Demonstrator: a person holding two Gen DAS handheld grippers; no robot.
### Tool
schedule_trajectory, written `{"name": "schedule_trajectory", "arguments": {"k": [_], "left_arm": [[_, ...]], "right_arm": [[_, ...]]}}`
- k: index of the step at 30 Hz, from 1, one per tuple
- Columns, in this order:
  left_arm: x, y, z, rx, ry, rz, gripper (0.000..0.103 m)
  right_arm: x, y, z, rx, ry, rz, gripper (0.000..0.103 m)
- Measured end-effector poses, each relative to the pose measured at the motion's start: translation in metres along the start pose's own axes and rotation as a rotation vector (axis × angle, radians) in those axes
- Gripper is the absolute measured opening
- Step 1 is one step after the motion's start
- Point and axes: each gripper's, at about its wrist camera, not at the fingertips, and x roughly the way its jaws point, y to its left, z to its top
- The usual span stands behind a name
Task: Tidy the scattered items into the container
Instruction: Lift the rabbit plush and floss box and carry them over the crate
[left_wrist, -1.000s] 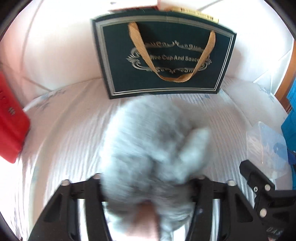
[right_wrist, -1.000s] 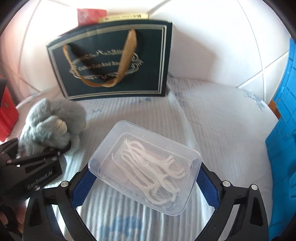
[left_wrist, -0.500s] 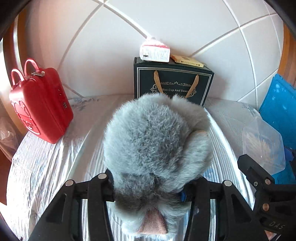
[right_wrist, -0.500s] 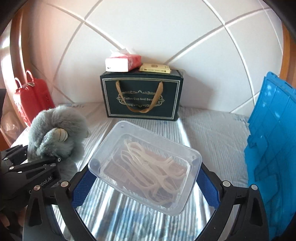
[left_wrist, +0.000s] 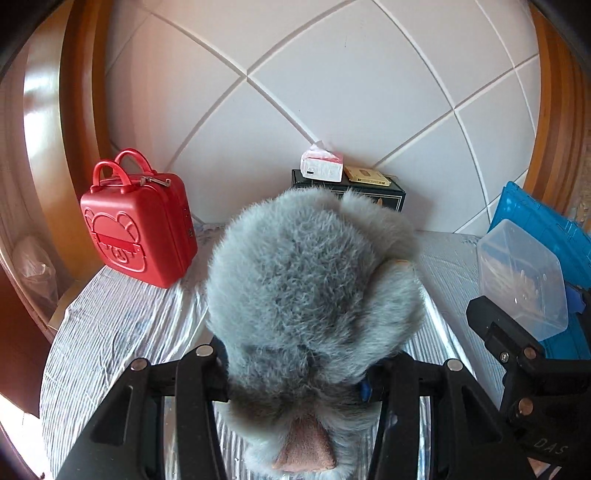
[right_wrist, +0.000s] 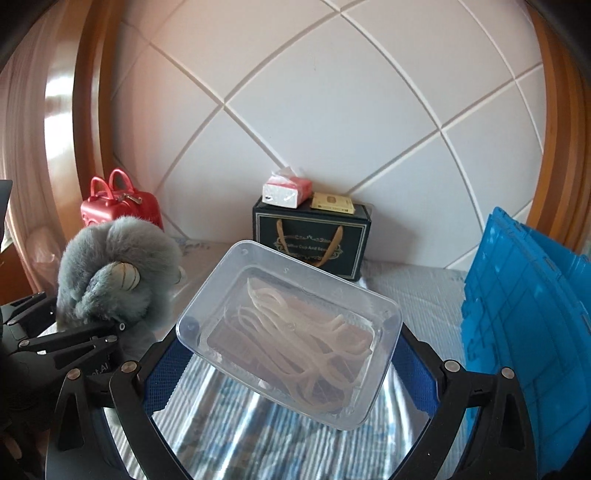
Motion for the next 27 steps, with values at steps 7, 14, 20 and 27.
{"name": "schedule_trajectory", "arguments": {"k": [7, 14, 20, 27], "left_arm": [[-0.055, 0.0, -0.01, 0.011, -0.047, -0.031, 0.045], [-0.091, -0.021, -0.01, 0.025, -0.096, -0.057, 0.044], [-0.122, -0.068, -0.004, 0.038, -0.157, -0.081, 0.044], [-0.162, -0.178, 0.005, 0.064, -0.225, -0.144, 0.044]], "right_arm": [[-0.068, 0.016, -0.001, -0.005, -0.062, -0.037, 0.1], [-0.115, -0.002, 0.002, 0.019, -0.106, -0.095, 0.1], [-0.158, -0.043, 0.007, 0.026, -0.172, -0.132, 0.1], [-0.215, -0.131, 0.007, 0.02, -0.246, -0.186, 0.1]]}}
